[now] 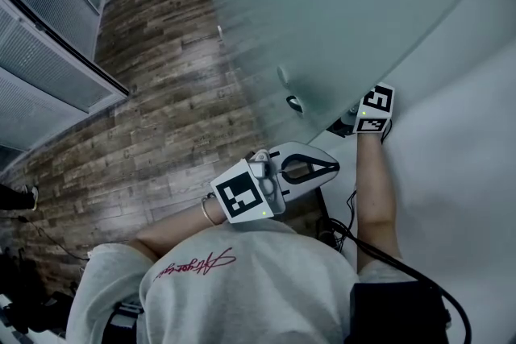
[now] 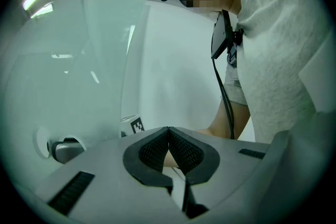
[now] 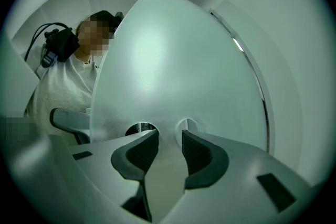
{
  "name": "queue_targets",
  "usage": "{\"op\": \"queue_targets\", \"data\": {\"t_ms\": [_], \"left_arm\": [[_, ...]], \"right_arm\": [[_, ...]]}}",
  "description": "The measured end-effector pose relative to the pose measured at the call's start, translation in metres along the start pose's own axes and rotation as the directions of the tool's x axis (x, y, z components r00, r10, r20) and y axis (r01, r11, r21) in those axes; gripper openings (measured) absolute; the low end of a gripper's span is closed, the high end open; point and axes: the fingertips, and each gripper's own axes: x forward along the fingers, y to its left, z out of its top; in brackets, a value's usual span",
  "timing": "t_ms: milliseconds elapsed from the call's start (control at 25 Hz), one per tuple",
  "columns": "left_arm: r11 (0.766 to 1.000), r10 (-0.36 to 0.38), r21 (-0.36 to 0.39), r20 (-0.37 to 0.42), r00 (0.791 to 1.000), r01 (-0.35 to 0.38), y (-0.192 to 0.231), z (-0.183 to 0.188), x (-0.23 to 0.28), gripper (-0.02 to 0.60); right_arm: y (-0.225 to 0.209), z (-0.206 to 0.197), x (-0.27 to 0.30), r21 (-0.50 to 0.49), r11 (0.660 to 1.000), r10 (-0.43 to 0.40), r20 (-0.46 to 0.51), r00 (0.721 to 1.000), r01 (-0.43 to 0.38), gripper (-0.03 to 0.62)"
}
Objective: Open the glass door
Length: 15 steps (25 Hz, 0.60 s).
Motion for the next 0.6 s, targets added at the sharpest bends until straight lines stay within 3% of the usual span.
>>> {"op": "queue_targets", "data": {"t_ms": [240, 320, 440, 600], "left_arm": [[1.0, 0.01, 0.001, 0.013, 1.0, -0.01, 0.004, 0.001, -0.008, 0.012], [1.0, 0.01, -0.011, 0.016, 1.0, -0.01, 0.005, -0.002, -0.009, 0.012], [0.997, 0.019, -0.069, 0.02, 1.0, -0.018, 0.005, -0.005, -0.011, 0.012], [0.994, 0.033, -0.104, 0.019, 0.999, -0.031, 0.007, -0.003, -0.024, 0.012]], "right_arm": [[0.002, -0.011, -0.022, -0.035, 0.981, -0.187, 0.048, 0.981, 0.189, 0.135], [0.0, -0.016, -0.034, -0.041, 0.963, -0.263, 0.059, 0.963, 0.266, 0.06], [0.006, -0.022, -0.05, -0.041, 0.935, -0.349, 0.062, 0.935, 0.352, 0.044], [0.023, -0.015, -0.065, -0.036, 0.882, -0.463, 0.124, 0.878, 0.47, 0.028]]}}
